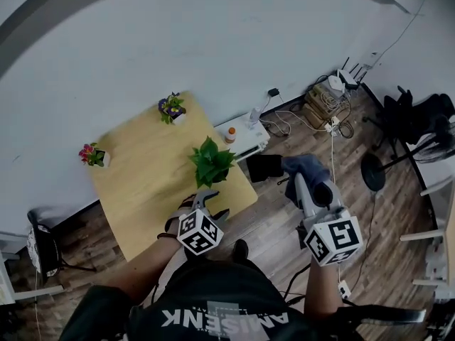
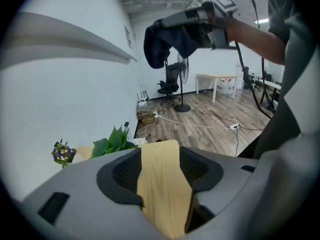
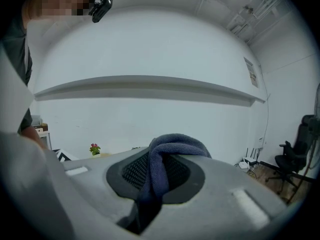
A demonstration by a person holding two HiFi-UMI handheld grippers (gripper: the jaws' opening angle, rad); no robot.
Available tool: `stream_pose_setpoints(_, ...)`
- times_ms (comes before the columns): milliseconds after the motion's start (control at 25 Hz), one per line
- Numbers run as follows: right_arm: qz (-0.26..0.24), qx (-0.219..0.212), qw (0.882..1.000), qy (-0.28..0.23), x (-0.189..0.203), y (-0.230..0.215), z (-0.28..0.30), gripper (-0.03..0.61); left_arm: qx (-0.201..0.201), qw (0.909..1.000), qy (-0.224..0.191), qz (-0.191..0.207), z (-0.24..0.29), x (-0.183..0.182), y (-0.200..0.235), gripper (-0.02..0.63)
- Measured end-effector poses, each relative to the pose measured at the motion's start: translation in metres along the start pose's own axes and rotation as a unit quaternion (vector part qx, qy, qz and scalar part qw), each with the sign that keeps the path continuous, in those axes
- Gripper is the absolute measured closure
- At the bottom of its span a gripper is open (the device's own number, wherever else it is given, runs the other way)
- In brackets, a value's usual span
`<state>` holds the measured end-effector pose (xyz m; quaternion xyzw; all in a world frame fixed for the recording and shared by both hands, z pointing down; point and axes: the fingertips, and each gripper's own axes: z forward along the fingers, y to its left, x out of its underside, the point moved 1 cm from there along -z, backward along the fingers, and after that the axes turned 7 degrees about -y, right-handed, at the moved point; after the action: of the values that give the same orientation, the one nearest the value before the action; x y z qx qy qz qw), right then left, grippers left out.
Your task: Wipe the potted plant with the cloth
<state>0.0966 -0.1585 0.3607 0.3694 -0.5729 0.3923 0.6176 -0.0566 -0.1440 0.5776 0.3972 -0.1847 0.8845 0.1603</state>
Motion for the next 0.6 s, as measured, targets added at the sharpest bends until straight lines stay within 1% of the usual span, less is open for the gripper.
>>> stream_pose_setpoints(80,0.002,-0.004,1.0,0.0,0.002,-0.013,-0.004,0.528,-0.013,0.999,0.038,0.02,0.021,0.012,-0.001,0.387)
stream_pose_setpoints(160,0.0,-0.017,1.0,0.002,0.005,-0.023,-0.003,0.528,-0.035,0.9956,0.077,0.039,0.036,0.027,0.005,0.387)
stream_pose_setpoints(240,0.001,-0.027,1.0,0.006,0.01,-0.033,-0.004,0.528,-0.054,0.9918,0.105,0.049,0.047,0.037,0.012,0.387)
stream_pose_setpoints(360,0.009,-0.033,0.999,0.013,0.021,-0.049,-0.009,0.528,-0.074,0.9888,0.124,0.038,0.057,0.043,0.02,0.387)
stream_pose_setpoints(440,0.014,-0.036,0.999,0.019,0.028,-0.059,-0.012,0.528,-0.095,0.986,0.133,0.034,0.059,0.046,0.026,0.387)
stream_pose_setpoints(520,0.017,-0.038,0.999,0.023,0.033,-0.067,-0.014,0.528,-0.117,0.9808,0.148,0.05,0.062,0.051,0.035,0.388)
stream_pose_setpoints(600,0.021,-0.041,0.999,0.026,0.037,-0.074,-0.013,0.528,-0.128,0.9762,0.164,0.062,0.065,0.057,0.043,0.388)
